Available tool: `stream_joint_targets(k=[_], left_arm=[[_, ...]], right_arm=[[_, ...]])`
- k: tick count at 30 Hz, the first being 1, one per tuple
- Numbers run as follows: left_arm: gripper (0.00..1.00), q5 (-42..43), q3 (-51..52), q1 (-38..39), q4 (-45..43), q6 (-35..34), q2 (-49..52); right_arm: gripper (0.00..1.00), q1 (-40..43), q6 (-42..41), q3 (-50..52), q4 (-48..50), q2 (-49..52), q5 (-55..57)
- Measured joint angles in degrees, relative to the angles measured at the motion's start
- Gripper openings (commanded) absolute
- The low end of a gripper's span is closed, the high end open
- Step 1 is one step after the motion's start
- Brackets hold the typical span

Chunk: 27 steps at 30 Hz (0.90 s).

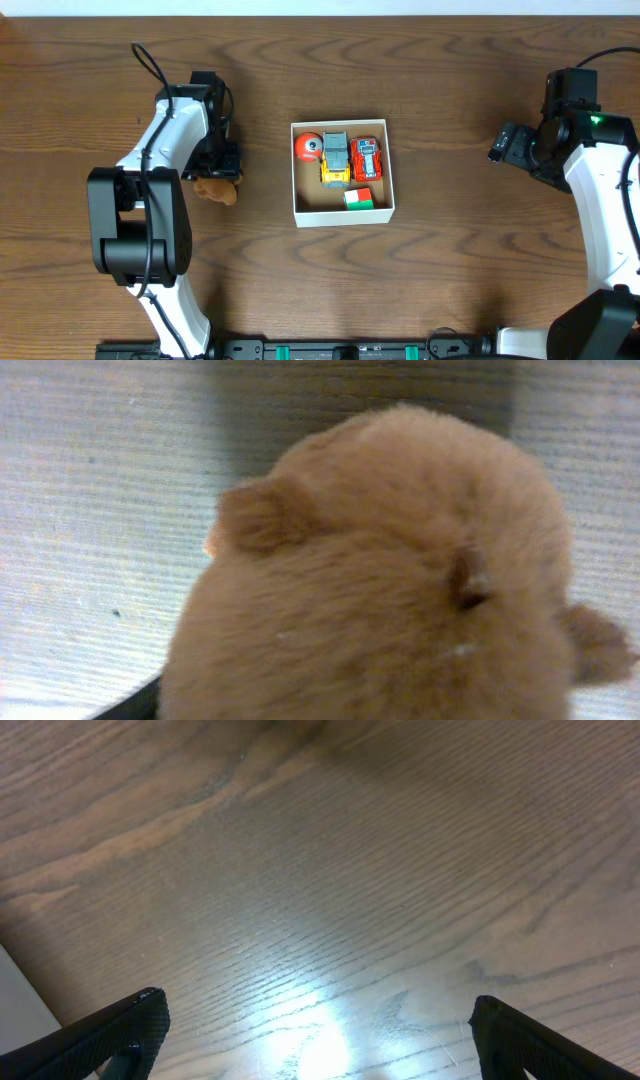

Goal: Pack container
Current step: 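Release the ball, move the left gripper to the brown bear and grasp it, then carry the brown bear into the box's front-left space and release it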

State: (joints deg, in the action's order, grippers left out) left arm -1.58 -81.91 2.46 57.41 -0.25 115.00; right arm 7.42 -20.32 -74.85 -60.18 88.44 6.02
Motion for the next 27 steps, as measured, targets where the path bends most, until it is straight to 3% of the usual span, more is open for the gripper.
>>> stream_joint_targets(k=[2, 7, 21, 27], left_arm=[[0.41, -0.09, 0.39, 0.0, -0.44, 0.17, 0.0], [0.06, -0.09, 1.03, 0.0, -1.03, 0.26, -0.02], [0.06, -0.09, 1.62, 0.0, -0.39, 0.26, -0.74], [0.06, -0.11, 3.52, 1.31, 1.14, 0.26, -6.23]], right_arm=[[0.99, 0.02, 0.0, 0.0, 0.0, 0.0, 0.0], [0.99, 0.0, 0.0, 0.0, -0.02, 0.0, 0.0], [0.99, 0.02, 0.02, 0.0, -0.2, 0.0, 0.02], [0.99, 0.0, 0.02, -0.02, -0.2, 0.0, 0.0]])
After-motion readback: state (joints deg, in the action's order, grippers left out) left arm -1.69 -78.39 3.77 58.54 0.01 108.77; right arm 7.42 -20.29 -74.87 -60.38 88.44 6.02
